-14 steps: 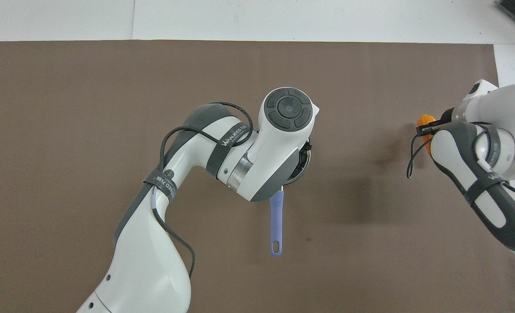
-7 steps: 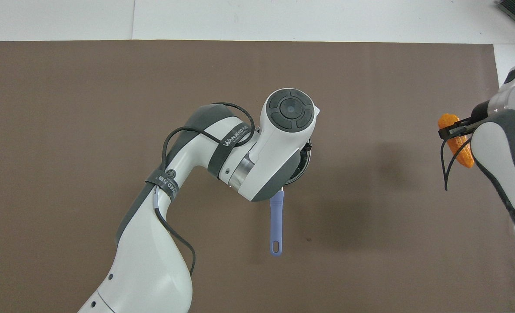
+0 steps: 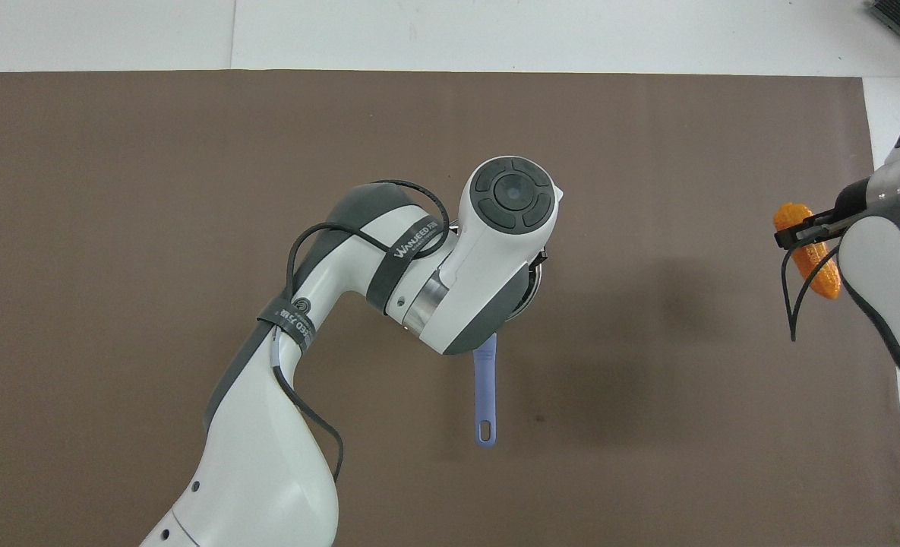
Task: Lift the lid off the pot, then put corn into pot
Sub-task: 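Grasp the lid knob with the left gripper while the right gripper grasps the corn, then lift the glass lid off the pot with the left gripper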
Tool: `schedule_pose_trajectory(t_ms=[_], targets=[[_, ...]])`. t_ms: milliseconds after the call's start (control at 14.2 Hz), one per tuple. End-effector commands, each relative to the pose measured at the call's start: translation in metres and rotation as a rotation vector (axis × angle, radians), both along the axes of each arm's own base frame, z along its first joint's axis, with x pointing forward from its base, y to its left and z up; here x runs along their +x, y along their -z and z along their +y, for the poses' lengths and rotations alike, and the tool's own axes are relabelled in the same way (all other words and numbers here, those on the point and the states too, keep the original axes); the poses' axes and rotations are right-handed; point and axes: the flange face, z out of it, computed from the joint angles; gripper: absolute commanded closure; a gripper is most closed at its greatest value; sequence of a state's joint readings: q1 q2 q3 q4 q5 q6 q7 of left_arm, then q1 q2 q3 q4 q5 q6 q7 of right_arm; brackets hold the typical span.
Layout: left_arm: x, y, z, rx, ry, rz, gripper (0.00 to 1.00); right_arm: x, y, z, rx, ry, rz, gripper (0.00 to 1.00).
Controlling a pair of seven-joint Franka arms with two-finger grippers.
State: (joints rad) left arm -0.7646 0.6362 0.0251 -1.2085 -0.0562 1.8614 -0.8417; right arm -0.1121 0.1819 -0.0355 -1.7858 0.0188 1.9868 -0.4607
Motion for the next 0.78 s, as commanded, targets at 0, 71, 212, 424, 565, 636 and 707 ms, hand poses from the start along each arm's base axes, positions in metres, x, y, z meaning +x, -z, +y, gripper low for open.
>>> schedule_pose_trajectory(t_ms=[0, 71, 212, 424, 565, 636, 707], targets=[[-0.001, -0.016, -0.001, 0.01, -0.021, -0.006, 1.0, -0.003, -0.001, -0.004, 0.005, -0.023, 0.009, 1.0], [0.0, -0.032, 0.007, 0.009, -0.029, -0.008, 1.0, -0.004, -0.007, -0.003, 0.003, -0.02, -0.002, 1.0], [0.004, -0.054, 0.021, 0.006, -0.04, -0.02, 1.0, -0.01, -0.026, 0.001, 0.003, -0.022, -0.014, 1.0], [0.019, -0.07, 0.046, 0.006, -0.053, -0.043, 1.0, -0.018, -0.063, 0.007, 0.007, -0.026, 0.002, 1.0], [0.031, -0.081, 0.071, -0.009, 0.006, -0.053, 1.0, -0.016, -0.068, 0.035, 0.007, -0.019, 0.016, 1.0], [0.039, -0.084, 0.097, -0.006, 0.051, -0.048, 1.0, -0.014, -0.068, 0.047, -0.002, 0.0, 0.011, 1.0], [0.047, -0.084, 0.125, -0.002, 0.082, -0.038, 1.0, -0.012, -0.069, 0.067, -0.022, 0.01, 0.004, 1.0]])
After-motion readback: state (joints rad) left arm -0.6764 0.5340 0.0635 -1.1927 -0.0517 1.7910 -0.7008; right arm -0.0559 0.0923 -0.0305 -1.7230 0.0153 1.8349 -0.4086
